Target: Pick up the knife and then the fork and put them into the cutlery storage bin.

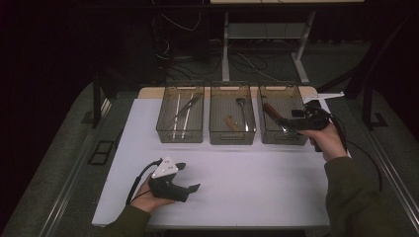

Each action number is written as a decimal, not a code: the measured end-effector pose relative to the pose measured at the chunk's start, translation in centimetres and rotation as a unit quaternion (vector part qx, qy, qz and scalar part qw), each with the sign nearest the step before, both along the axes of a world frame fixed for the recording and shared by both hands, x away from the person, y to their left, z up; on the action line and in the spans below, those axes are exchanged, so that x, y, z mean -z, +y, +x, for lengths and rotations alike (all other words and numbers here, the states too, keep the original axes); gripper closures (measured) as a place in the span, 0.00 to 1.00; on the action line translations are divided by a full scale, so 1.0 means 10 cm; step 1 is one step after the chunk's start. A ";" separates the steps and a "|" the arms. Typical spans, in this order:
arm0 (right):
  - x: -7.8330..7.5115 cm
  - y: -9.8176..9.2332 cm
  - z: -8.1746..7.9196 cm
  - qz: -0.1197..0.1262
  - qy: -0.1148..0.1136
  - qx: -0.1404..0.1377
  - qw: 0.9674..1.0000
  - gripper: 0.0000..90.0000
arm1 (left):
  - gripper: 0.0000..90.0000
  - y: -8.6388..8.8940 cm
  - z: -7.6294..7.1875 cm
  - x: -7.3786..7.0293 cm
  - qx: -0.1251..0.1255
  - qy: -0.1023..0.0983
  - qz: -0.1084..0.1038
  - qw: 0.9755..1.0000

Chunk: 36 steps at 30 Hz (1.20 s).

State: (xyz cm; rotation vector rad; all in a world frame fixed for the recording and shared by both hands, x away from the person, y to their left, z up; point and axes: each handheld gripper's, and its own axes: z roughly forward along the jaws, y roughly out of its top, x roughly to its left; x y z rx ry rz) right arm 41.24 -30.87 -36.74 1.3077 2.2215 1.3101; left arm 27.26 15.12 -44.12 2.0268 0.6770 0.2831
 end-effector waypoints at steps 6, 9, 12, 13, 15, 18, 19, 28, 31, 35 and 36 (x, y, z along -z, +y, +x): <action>0.01 0.08 -0.15 0.005 -0.024 -0.006 1.000 0.20 | 0.12 -0.01 -0.01 0.00 -0.003 0.000 0.003 1.000; 0.02 0.14 -0.24 0.005 -0.035 -0.014 0.999 0.16 | 0.12 -0.01 -0.01 0.00 -0.003 0.000 0.002 1.000; 0.04 0.20 -0.32 0.001 -0.039 -0.024 0.999 0.16 | 0.12 -0.01 -0.02 0.00 -0.005 0.001 0.002 1.000; 0.06 0.21 -0.35 0.001 -0.043 -0.026 0.999 0.16 | 0.13 -0.01 -0.02 0.00 -0.004 0.001 0.002 1.000; 0.08 0.24 -0.41 0.002 -0.044 -0.031 0.999 0.16 | 0.13 -0.01 -0.03 0.00 -0.004 0.001 0.002 1.000; 0.12 0.28 -0.50 -0.003 -0.046 -0.036 0.998 0.16 | 0.13 -0.01 -0.03 -0.01 -0.004 0.000 0.000 1.000; 0.14 0.28 -0.53 -0.003 -0.048 -0.038 0.998 0.16 | 0.13 -0.01 -0.03 -0.01 -0.004 0.000 -0.001 1.000; 0.25 0.24 -0.75 -0.001 -0.055 -0.039 0.998 0.16 | 0.13 0.00 -0.03 -0.01 -0.002 -0.001 0.000 1.000; 0.27 0.22 -0.82 0.004 -0.057 -0.039 0.998 0.16 | 0.13 0.00 -0.04 -0.01 -0.001 -0.001 0.000 1.000; 0.32 0.20 -0.91 0.003 -0.057 -0.046 0.997 0.16 | 0.13 -0.01 -0.04 -0.01 -0.001 -0.001 0.000 1.000; 0.33 0.20 -0.93 0.004 -0.056 -0.048 0.997 0.16 | 0.13 0.00 -0.04 -0.01 -0.001 -0.001 0.000 1.000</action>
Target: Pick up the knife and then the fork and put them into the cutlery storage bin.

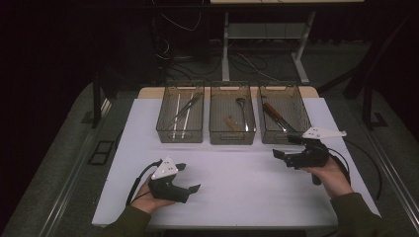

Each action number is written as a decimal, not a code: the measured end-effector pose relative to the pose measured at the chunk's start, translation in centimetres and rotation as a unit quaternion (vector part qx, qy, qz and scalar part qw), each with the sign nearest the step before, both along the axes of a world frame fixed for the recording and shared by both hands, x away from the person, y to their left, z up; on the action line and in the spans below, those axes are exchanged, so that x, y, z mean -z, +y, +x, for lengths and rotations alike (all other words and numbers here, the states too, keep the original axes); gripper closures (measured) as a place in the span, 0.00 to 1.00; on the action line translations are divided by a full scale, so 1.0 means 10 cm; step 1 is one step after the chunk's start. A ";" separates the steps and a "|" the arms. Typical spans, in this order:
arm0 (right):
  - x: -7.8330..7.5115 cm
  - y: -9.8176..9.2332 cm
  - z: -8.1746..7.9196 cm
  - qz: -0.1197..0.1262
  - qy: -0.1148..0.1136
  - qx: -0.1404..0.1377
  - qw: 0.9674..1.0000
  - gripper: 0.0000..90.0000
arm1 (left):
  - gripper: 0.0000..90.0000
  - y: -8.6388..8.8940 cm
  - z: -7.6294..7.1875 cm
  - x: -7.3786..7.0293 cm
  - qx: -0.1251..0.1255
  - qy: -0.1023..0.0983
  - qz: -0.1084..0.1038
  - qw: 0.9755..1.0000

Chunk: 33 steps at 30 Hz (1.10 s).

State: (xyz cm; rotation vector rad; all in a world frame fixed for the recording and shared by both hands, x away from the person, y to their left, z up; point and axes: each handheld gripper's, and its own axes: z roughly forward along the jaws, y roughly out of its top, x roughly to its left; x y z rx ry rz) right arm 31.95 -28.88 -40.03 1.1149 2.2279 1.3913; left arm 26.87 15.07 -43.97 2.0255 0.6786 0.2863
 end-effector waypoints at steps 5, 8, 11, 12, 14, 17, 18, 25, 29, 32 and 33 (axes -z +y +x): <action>0.08 -0.02 -0.10 0.002 0.001 -0.003 1.000 0.16 | 0.13 0.00 0.00 0.00 0.001 0.001 0.000 1.000; 0.13 -0.01 -0.17 0.001 0.005 -0.010 1.000 0.16 | 0.13 0.00 0.00 0.00 0.001 0.001 0.001 1.000; 0.19 0.01 -0.23 -0.002 0.005 -0.019 1.000 0.16 | 0.13 0.00 0.00 -0.01 0.001 0.001 0.001 1.000; 0.21 0.01 -0.25 -0.003 0.007 -0.021 1.000 0.16 | 0.13 0.00 -0.01 0.00 0.001 0.001 0.001 1.000; 0.25 0.02 -0.30 -0.002 0.012 -0.025 1.000 0.16 | 0.13 0.00 0.00 0.00 0.002 0.001 0.002 1.000; 0.30 0.03 -0.37 -0.006 0.016 -0.031 0.999 0.16 | 0.13 -0.01 0.00 0.00 0.002 0.002 0.001 1.000; 0.31 0.03 -0.39 -0.008 0.017 -0.033 0.999 0.16 | 0.13 -0.01 0.00 0.00 0.002 0.002 0.002 1.000; 0.35 -0.03 -0.48 -0.014 0.014 -0.034 0.999 0.16 | 0.13 -0.01 0.00 0.00 0.003 0.001 0.002 1.000; 0.38 -0.05 -0.52 -0.018 0.014 -0.037 0.999 0.16 | 0.13 -0.01 0.00 0.00 0.003 0.002 0.003 1.000; 0.41 -0.05 -0.55 -0.022 0.018 -0.041 0.999 0.16 | 0.13 -0.01 -0.01 0.00 0.004 0.002 0.004 1.000; 0.42 -0.05 -0.56 -0.025 0.020 -0.043 0.999 0.16 | 0.13 -0.01 -0.01 0.00 0.003 0.001 0.004 1.000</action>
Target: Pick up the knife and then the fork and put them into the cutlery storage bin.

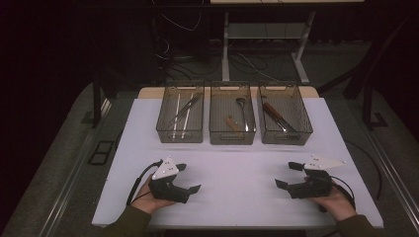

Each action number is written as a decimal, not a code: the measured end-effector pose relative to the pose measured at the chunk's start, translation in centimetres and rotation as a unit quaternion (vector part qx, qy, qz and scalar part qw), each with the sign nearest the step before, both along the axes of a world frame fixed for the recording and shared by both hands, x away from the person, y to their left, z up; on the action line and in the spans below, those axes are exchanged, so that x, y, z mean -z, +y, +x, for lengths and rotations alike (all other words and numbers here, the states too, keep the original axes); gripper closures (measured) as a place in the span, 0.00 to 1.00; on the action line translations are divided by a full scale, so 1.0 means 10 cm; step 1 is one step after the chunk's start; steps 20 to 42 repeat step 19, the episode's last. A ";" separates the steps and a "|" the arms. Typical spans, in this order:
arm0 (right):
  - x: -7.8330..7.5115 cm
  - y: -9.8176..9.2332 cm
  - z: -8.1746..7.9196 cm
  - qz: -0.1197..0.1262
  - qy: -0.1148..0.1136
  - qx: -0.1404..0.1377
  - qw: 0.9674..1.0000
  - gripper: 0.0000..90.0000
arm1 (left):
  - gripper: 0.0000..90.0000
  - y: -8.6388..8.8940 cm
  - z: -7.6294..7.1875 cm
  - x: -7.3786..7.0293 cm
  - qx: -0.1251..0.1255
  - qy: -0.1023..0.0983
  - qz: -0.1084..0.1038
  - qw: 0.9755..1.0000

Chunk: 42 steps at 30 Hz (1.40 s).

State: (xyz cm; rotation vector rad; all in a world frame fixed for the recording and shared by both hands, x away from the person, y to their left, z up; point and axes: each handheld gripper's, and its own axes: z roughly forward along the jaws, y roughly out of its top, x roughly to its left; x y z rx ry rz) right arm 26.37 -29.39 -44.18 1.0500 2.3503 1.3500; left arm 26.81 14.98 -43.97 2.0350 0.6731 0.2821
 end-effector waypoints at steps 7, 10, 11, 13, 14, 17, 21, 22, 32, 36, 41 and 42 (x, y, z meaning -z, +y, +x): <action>0.02 0.02 -0.03 -0.002 0.000 -0.008 1.000 0.16 | 0.13 -0.01 0.00 0.01 -0.001 -0.001 0.000 1.000; 0.03 0.02 -0.03 -0.007 0.002 -0.009 1.000 0.16 | 0.13 -0.01 0.00 0.00 -0.001 -0.001 0.000 1.000; 0.03 0.02 -0.03 -0.007 0.002 -0.008 1.000 0.16 | 0.13 -0.01 0.00 0.00 -0.001 -0.001 0.000 1.000; 0.03 0.02 -0.04 -0.006 0.003 -0.007 1.000 0.16 | 0.13 -0.01 0.00 0.00 0.000 -0.001 0.002 1.000; 0.03 0.02 -0.04 -0.006 0.003 -0.007 1.000 0.16 | 0.13 -0.01 0.00 0.00 0.000 -0.001 0.001 1.000; 0.02 0.02 -0.04 -0.005 0.001 -0.008 1.000 0.16 | 0.13 -0.01 0.00 0.00 0.000 -0.001 0.001 1.000; 0.02 0.02 -0.04 -0.008 0.001 -0.007 1.000 0.16 | 0.13 -0.02 0.01 0.01 0.003 -0.001 0.003 1.000; 0.02 0.02 -0.04 -0.008 0.001 -0.007 1.000 0.16 | 0.13 -0.02 0.01 0.01 0.003 -0.001 0.003 1.000; 0.02 0.02 -0.04 -0.008 0.001 -0.007 1.000 0.16 | 0.13 -0.02 0.01 0.01 0.003 -0.001 0.003 1.000; 0.02 0.02 -0.04 -0.008 0.001 -0.007 1.000 0.16 | 0.13 -0.02 0.01 0.01 0.003 -0.001 0.003 1.000; 0.02 0.02 -0.04 -0.008 0.001 -0.007 1.000 0.16 | 0.13 -0.02 0.01 0.01 0.003 -0.001 0.003 1.000; 0.02 0.02 -0.04 -0.008 0.001 -0.007 1.000 0.16 | 0.13 -0.02 0.01 0.01 0.003 -0.001 0.003 1.000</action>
